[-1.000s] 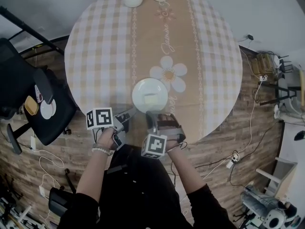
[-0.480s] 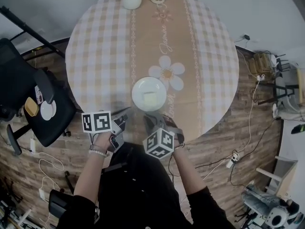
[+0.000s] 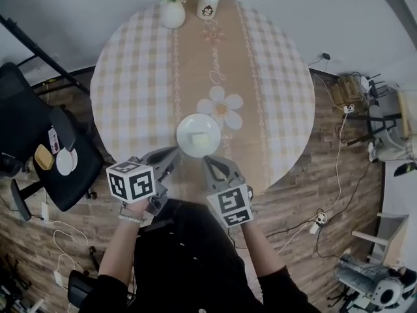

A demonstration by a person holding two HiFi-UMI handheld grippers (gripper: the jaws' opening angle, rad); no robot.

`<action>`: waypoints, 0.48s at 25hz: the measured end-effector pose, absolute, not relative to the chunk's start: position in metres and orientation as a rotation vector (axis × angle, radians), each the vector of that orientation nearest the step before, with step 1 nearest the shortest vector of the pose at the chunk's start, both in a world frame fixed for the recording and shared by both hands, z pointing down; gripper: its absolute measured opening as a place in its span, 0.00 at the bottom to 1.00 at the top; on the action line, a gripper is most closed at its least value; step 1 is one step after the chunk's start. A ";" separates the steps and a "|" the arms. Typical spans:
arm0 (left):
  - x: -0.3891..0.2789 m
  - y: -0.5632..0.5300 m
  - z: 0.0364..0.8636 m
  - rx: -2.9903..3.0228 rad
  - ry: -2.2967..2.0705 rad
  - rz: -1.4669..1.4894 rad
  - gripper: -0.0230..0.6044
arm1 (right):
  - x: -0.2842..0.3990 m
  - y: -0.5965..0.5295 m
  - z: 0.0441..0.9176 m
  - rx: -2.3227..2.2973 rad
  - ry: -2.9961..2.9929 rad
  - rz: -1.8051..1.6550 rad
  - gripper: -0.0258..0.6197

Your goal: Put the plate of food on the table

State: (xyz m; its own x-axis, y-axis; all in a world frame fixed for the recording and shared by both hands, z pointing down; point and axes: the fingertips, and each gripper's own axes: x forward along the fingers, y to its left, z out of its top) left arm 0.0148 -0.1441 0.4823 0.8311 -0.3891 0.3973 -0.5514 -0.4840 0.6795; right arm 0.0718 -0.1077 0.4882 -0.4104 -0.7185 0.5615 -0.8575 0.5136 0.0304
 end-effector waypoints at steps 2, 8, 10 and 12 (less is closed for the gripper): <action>0.012 -0.148 0.462 2.186 -0.730 0.198 0.04 | 0.075 -0.111 0.465 1.350 -2.301 0.388 0.04; 0.006 -0.158 0.395 2.372 -0.847 0.099 0.04 | 0.086 -0.117 0.408 1.507 -2.415 0.429 0.04; 0.006 -0.157 0.375 2.426 -0.876 0.077 0.04 | 0.087 -0.119 0.385 1.553 -2.469 0.385 0.04; 0.006 -0.153 0.357 2.482 -0.909 0.081 0.04 | 0.088 -0.120 0.365 1.573 -2.501 0.344 0.04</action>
State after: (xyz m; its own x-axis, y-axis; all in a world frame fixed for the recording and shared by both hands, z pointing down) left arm 0.0061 -0.1533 0.3565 0.7760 -0.5917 0.2182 -0.6210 -0.6566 0.4281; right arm 0.0884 -0.1199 0.3649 -0.4309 -0.8637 0.2613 -0.9022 0.4183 -0.1051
